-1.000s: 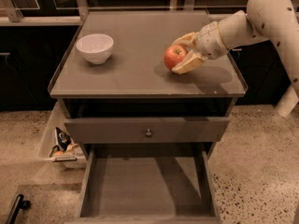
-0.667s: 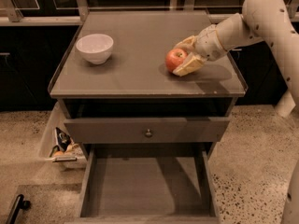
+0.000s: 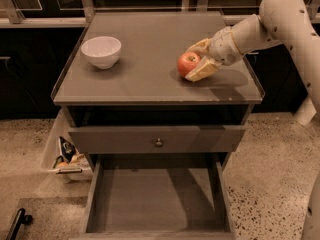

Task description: Pick apple from middle drawer and place on counter

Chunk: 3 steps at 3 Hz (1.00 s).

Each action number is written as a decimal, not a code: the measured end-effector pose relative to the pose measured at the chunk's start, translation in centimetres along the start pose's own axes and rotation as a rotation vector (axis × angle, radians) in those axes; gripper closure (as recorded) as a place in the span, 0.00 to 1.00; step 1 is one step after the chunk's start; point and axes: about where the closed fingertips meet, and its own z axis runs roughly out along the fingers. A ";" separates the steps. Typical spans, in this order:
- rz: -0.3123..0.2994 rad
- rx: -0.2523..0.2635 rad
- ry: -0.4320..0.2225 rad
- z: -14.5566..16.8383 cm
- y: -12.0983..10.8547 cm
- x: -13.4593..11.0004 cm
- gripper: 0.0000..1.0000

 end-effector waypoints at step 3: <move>0.000 0.000 0.000 0.0 0.0 0.0 0.00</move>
Offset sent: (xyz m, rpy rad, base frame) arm 0.0000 0.0000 0.0000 0.0000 0.0000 0.0000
